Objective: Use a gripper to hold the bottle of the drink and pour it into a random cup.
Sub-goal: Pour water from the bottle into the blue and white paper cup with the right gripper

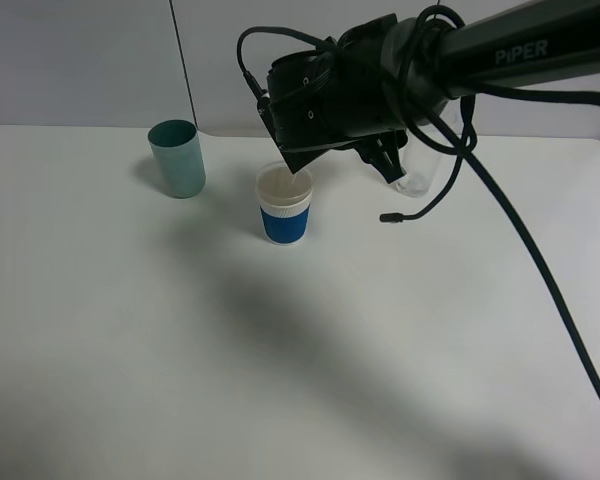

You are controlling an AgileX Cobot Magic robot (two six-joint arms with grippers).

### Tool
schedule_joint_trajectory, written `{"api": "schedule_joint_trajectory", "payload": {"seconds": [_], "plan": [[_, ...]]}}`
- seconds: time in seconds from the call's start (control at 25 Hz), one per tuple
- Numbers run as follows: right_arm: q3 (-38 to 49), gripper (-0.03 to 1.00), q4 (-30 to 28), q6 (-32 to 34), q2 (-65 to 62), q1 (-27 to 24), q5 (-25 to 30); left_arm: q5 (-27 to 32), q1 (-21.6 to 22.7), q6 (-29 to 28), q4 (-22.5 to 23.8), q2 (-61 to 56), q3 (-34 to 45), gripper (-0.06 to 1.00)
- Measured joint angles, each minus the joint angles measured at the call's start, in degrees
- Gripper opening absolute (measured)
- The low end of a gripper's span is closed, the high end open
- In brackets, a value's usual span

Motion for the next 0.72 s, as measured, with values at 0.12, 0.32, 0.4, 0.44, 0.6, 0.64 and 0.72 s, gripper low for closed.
{"api": "schedule_joint_trajectory", "payload": {"seconds": [0.12, 0.32, 0.4, 0.44, 0.6, 0.64, 0.72], "plan": [[0.0, 0.58, 0.0, -0.2, 0.0, 0.0, 0.0, 0.0, 0.0, 0.0, 0.0, 0.0, 0.0, 0.99], [0.0, 0.58, -1.0, -0.2, 0.0, 0.0, 0.0, 0.0, 0.0, 0.0, 0.0, 0.0, 0.0, 0.99], [0.0, 0.58, -1.1, -0.2, 0.0, 0.0, 0.0, 0.0, 0.0, 0.0, 0.0, 0.0, 0.0, 0.99], [0.0, 0.58, -1.4, -0.2, 0.0, 0.0, 0.0, 0.0, 0.0, 0.0, 0.0, 0.0, 0.0, 0.99], [-0.4, 0.58, -2.5, -0.2, 0.0, 0.0, 0.0, 0.0, 0.0, 0.0, 0.0, 0.0, 0.0, 0.99], [-0.4, 0.58, -2.5, -0.2, 0.0, 0.0, 0.0, 0.0, 0.0, 0.0, 0.0, 0.0, 0.0, 0.99], [-0.6, 0.58, -3.1, -0.2, 0.0, 0.1, 0.1, 0.0, 0.0, 0.0, 0.0, 0.0, 0.0, 0.99]]}}
